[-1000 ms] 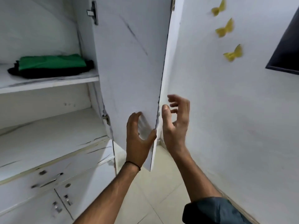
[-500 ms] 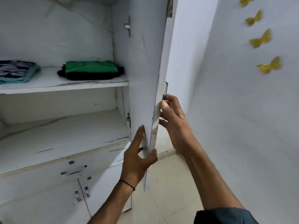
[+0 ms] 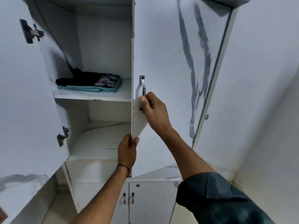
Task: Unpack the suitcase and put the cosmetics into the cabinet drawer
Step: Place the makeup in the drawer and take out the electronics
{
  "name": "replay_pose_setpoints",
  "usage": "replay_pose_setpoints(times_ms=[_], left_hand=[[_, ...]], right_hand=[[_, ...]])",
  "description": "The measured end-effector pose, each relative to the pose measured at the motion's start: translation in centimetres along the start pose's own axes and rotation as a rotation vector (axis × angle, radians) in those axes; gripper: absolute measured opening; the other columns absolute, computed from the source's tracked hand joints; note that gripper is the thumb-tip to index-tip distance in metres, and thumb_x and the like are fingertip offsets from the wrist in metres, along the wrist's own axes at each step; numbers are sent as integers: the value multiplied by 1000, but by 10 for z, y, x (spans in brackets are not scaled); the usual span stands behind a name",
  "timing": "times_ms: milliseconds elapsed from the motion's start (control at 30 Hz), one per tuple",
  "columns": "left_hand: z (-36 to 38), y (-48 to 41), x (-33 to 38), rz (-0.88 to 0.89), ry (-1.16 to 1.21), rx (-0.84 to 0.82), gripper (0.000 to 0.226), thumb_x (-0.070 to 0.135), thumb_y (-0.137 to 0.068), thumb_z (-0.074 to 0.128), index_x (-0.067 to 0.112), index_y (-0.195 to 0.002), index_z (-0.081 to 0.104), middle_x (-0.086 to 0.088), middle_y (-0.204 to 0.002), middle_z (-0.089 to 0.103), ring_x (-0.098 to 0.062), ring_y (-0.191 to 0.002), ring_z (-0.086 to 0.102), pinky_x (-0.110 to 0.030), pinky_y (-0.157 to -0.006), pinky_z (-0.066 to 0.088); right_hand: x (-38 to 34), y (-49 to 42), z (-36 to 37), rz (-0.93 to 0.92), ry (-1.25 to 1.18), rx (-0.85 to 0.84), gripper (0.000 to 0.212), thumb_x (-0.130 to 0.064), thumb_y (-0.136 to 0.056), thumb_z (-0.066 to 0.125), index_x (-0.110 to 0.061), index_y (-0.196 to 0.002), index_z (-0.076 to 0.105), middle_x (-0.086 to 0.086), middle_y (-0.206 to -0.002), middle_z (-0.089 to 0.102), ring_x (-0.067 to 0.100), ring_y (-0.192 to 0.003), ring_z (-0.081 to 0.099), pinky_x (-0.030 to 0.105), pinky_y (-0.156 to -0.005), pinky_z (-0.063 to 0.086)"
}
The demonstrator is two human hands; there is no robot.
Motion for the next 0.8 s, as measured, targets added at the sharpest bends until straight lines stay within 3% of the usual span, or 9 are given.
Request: replay_pose_setpoints(times_ms=[200,300,433,533,600,700,800], left_hand=[[4,-68,-16,-90,-57,-39,26,16,-98,55,8,-74,50,-6,-74,56,-21,-70,46,-27,-59,35],[9,-88,-19,-108,-79,-65,26,14,-98,54,13,-72,52,-2,-73,57,-18,-70,48,-24,-60,38],[13,-107,-25,-101,-66,-76,18,16,-98,55,6,-84,61,-8,-83,65,-22,-77,54,-29,-70,43],[14,-110,-27,-112,-72,-91,24,16,-99,54,15,-74,54,-1,-74,59,-17,-70,50,-24,-63,40],[15,-113,-28,-114,-79,-115,20,19,-99,54,12,-81,59,-7,-80,64,-21,-74,53,-27,-67,42],[14,-113,-26,-135,-102,-165,22,24,-99,54,4,-96,63,-12,-94,68,-27,-86,59,-31,-76,45],[7,-100,-18,-164,-108,-187,23,36,-92,60,13,-90,64,-7,-91,68,-24,-82,58,-33,-76,47]], right_hand=[[22,-52,30,-3,68,-22,36,-42,-104,47,-17,-78,41,8,-74,63,32,-74,63,48,-69,52],[32,-66,39,8,93,-7,37,-42,-104,47,-13,-82,44,8,-73,62,32,-73,61,47,-67,51],[38,-79,47,-4,141,14,33,-42,-105,46,-17,-83,44,3,-70,60,26,-65,56,41,-59,47],[42,-80,48,-24,174,40,35,-44,-105,43,-17,-83,43,1,-66,55,24,-59,49,37,-54,41],[41,-78,48,-40,180,48,37,-45,-105,42,-14,-84,43,1,-65,55,27,-59,49,39,-53,42],[40,-78,49,-25,159,24,35,-44,-106,42,-14,-88,45,0,-68,55,21,-59,47,38,-55,42],[40,-68,49,68,61,-84,27,-42,-104,46,-16,-99,47,-3,-82,58,15,-71,53,38,-68,49]])
Point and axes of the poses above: each hand's wrist, its own y-axis away from the middle knuckle, its own z-axis out of the palm, x = y × z, the point moved 7 cm from there along -y, towards the middle knuckle
